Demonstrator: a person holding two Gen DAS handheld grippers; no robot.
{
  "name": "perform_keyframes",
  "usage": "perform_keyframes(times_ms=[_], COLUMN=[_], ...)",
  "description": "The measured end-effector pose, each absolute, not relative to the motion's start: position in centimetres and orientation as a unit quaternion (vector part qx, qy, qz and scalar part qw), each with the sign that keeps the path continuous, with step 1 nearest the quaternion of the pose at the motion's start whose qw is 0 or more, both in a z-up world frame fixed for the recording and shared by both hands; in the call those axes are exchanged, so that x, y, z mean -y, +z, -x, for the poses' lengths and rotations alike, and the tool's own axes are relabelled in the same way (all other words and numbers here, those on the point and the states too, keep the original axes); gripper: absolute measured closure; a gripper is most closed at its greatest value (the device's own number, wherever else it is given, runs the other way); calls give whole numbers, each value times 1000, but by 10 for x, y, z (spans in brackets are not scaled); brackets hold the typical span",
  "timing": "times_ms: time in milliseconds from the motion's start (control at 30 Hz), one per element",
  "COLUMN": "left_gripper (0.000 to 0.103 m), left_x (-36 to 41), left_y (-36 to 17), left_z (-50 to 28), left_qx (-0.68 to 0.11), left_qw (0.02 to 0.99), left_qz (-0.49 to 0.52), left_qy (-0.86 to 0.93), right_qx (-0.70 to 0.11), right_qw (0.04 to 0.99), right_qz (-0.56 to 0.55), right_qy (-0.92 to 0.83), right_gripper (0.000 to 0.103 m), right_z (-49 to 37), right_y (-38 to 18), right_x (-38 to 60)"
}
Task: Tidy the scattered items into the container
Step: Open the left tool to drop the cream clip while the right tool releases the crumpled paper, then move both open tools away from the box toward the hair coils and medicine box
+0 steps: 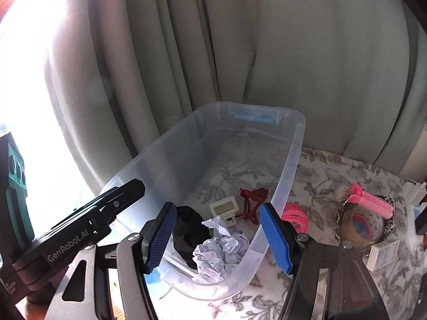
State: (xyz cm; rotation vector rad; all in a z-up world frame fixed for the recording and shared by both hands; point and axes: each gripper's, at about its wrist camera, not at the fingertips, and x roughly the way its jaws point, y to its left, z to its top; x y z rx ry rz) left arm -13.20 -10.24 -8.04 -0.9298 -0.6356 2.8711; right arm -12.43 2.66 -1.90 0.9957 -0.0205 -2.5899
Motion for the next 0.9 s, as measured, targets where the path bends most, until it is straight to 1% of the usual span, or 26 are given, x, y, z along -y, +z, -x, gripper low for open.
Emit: perform_keyframes(times_ms=[167, 200, 267, 367, 533, 667, 800, 900], left_gripper=[54, 54, 53, 53, 51, 44, 44, 44], left_x=[95, 90, 86, 119, 115, 113, 109, 103], left_y=[-77, -80, -82, -53, -42, -28, -14, -4], left_z=[129, 145, 150, 123, 116, 102, 89, 79], left_qx=[200, 199, 199, 195, 183, 179, 174, 169], left_qw=[27, 27, 28, 27, 26, 22, 21, 21], left_qz=[309, 310, 311, 308, 301, 294, 283, 271], left_qy=[930, 929, 929, 931, 935, 939, 943, 947], right_qx=[6, 7, 8, 10, 14, 20, 23, 30], right_qw=[178, 177, 175, 173, 172, 171, 168, 163], right_qz=[-357, -357, -357, -356, -346, -337, -327, -318], right_qy=[-917, -917, -918, -918, -922, -926, -930, -934], right_gripper=[34, 34, 34, 34, 34, 34, 34, 30], right_z=[119, 118, 115, 110, 102, 94, 84, 77], right_y=[-17, -17, -15, -13, -5, 2, 10, 14], right_x=[-28, -29, -30, -33, -38, -45, -52, -59])
